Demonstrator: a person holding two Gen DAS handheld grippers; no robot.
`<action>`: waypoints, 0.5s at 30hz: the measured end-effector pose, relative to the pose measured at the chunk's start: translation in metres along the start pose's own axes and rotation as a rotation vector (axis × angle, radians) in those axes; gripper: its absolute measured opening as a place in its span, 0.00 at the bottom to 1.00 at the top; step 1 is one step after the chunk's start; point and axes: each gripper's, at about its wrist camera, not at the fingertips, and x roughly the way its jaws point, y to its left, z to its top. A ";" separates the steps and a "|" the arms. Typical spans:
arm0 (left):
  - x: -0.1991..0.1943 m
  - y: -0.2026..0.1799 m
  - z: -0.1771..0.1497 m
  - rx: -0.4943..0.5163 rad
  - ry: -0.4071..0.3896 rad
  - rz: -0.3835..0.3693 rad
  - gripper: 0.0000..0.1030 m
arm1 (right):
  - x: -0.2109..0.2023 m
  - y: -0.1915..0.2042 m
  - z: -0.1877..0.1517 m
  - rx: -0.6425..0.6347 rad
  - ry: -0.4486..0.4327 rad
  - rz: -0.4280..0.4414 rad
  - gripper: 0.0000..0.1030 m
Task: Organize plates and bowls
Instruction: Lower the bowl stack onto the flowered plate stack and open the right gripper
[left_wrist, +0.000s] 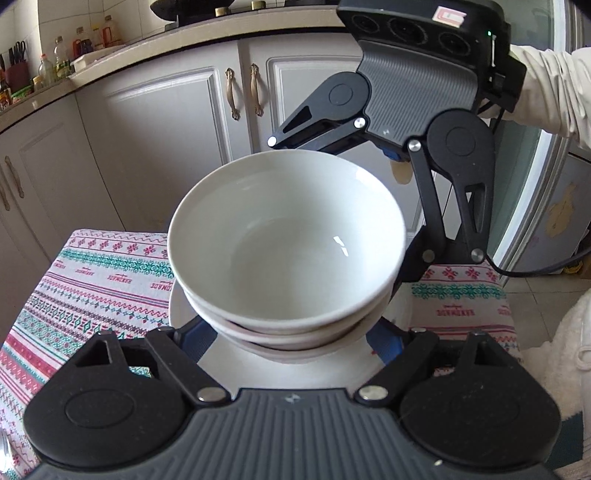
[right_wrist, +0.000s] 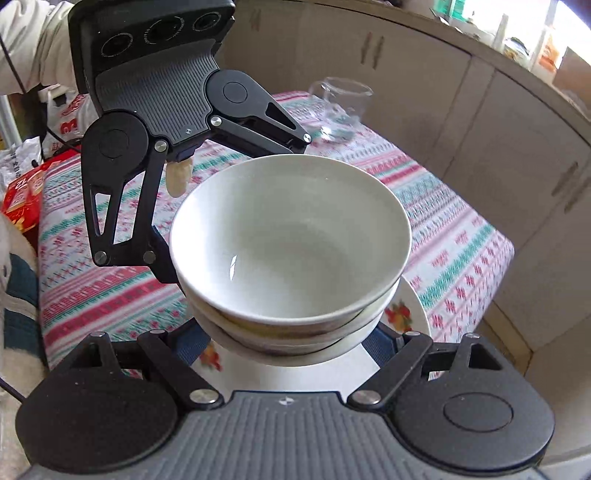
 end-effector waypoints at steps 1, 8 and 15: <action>0.003 0.001 0.000 -0.002 0.003 -0.003 0.84 | 0.002 -0.004 -0.003 0.009 0.001 0.001 0.88; 0.012 0.003 -0.001 -0.007 0.006 -0.005 0.84 | 0.012 -0.013 -0.017 0.049 0.005 0.007 0.88; 0.010 -0.002 -0.003 0.007 0.002 0.025 0.84 | 0.010 -0.018 -0.021 0.070 -0.011 -0.001 0.88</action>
